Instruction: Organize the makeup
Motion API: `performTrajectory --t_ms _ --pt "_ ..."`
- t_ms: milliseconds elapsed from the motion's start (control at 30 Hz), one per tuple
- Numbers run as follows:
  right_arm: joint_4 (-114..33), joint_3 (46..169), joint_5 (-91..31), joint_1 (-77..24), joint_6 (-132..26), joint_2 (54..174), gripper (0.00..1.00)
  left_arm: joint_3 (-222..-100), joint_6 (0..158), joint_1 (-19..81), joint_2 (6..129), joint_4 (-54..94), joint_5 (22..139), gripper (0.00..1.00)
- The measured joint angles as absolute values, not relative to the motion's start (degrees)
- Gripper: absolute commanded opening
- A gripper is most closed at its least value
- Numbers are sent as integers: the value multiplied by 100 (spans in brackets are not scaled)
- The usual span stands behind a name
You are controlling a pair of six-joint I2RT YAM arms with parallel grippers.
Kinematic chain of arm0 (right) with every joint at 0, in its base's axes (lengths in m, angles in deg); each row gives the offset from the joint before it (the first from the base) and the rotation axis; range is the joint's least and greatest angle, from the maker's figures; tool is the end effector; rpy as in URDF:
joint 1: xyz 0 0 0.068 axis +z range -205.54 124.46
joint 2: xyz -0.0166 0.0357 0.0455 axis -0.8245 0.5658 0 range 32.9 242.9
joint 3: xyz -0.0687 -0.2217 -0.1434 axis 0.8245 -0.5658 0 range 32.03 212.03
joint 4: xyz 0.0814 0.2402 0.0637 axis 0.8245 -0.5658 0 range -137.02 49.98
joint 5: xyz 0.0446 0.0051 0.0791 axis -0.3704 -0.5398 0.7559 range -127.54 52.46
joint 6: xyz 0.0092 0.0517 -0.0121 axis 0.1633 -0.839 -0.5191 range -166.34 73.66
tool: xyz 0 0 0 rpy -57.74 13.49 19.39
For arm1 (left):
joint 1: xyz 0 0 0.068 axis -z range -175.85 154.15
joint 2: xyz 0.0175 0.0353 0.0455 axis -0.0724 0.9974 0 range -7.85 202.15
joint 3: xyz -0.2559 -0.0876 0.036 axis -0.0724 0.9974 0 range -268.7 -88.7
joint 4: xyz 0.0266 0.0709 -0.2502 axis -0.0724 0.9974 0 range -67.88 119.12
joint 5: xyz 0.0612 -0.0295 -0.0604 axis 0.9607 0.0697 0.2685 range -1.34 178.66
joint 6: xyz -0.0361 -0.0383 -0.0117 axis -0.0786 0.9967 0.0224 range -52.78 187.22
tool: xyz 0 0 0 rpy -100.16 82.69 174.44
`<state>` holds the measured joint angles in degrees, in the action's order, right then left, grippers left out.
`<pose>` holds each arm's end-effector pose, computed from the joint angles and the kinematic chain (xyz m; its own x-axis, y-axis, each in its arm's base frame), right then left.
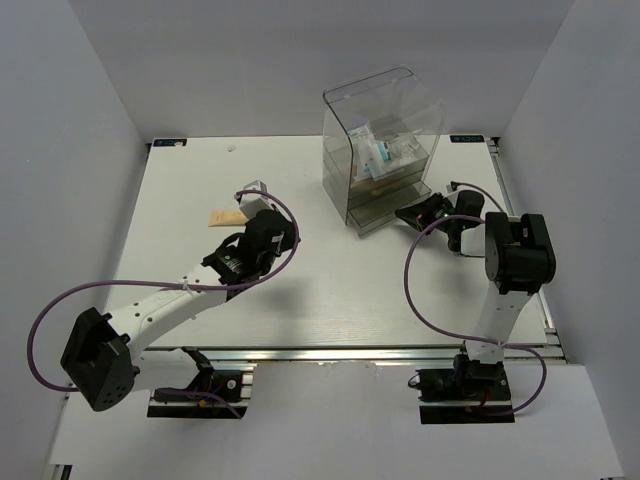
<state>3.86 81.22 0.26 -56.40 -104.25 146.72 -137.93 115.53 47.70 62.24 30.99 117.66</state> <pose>0.3817 0.0161 0.1232 -0.6637 0.6794 -0.3129 0.0018 0.4197 0.9076 0.2088 -0.1746 0.2785 -0.4612 -0.4627 -0.7571 -0.0706 0.8697 -0.4885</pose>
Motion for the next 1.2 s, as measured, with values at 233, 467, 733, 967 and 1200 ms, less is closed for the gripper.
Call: performTrajectory --t_ms 233,467,733,967,1200 --pt "-67 7918 297 -5874 -9807 14381 43 -13793 11555 4709 6224 3068 11764 55" --pt "-2244 8815 786 -5892 -7695 14204 63 -13795 11826 4278 6224 3138 11541 74" --pt "-6082 9958 869 -5892 -2898 12987 66 -13782 12493 3596 6195 3094 11077 77" --pt "-6709 9634 -744 -5905 444 11826 75 -13391 13059 2995 6147 2891 10419 77" --pt "-6766 10032 -1458 -6196 1517 13332 74 -13151 13153 2934 6012 2854 10135 77"
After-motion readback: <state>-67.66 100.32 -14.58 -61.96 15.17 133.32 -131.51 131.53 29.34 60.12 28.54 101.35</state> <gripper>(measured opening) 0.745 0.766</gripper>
